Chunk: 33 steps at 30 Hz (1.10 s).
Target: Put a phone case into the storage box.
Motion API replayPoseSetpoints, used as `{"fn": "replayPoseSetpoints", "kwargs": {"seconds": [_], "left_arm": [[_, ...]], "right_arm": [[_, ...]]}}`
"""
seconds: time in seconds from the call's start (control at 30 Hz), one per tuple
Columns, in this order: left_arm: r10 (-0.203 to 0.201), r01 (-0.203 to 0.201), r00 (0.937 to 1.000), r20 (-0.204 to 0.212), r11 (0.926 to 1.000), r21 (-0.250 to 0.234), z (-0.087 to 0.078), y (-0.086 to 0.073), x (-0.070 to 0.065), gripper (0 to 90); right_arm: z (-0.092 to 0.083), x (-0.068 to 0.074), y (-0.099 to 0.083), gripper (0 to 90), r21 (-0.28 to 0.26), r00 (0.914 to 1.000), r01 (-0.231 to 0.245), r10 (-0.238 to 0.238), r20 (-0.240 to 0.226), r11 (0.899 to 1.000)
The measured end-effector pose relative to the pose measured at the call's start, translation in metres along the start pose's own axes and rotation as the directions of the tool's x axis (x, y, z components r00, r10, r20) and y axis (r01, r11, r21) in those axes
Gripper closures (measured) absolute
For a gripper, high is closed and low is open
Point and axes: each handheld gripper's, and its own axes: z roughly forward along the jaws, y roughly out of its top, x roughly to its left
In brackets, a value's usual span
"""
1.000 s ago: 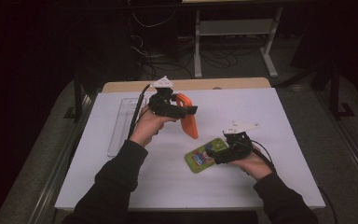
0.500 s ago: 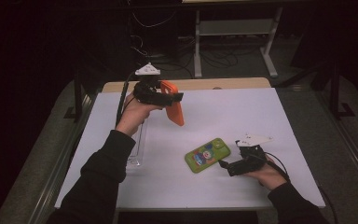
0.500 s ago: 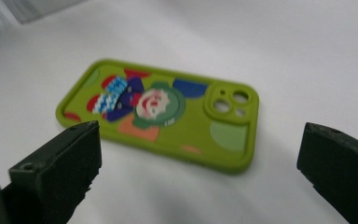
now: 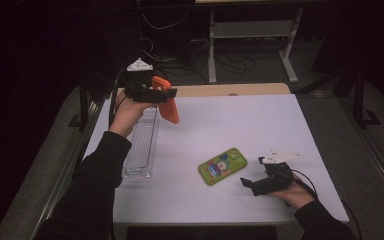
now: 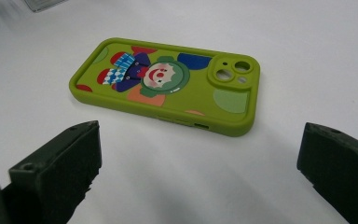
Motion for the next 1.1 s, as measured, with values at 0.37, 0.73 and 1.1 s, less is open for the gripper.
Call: {"fn": "replayPoseSetpoints", "kwargs": {"seconds": [0.37, 0.73, 1.1], "left_arm": [[-0.021, 0.028, 0.9735, -0.228, 0.9992, 0.029, -0.002, -0.001, 0.039, 15.0], [-0.056, 0.105, 0.9086, -0.414, 0.9898, 0.096, 0.017, -0.013, 0.061, 14.8], [-0.067, 0.164, 0.8723, -0.484, 0.9734, 0.16, 0.044, -0.035, 0.07, 14.4]], "right_arm": [[0.001, 0.001, 0.0, 0.0, 0.002, 1.0, 0.005, -0.005, -0.007, 1.0], [0.001, 0.001, 0.0, 0.0, 0.004, 0.9999, 0.007, -0.007, -0.011, 1.0], [0.0, 0.001, 0.0, 0.0, -0.003, 0.9998, 0.011, -0.011, -0.019, 1.0]]}}
